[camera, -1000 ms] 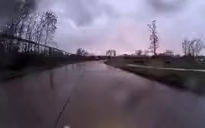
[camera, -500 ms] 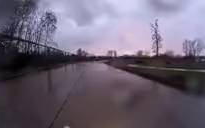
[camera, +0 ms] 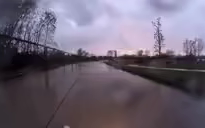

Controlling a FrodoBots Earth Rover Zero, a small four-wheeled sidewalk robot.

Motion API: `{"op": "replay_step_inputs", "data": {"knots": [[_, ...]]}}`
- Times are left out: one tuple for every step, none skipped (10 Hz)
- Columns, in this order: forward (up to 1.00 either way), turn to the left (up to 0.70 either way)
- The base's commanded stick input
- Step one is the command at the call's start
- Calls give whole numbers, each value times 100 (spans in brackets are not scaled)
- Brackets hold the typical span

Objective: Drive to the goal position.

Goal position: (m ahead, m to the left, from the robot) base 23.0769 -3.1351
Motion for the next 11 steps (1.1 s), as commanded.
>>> {"op": "replay_step_inputs", "data": {"knots": [[70, 35], [70, 35], [70, 35], [70, 28], [70, 18], [70, 7], [70, 0], [70, 0], [70, 0], [70, 0], [70, 0]]}}
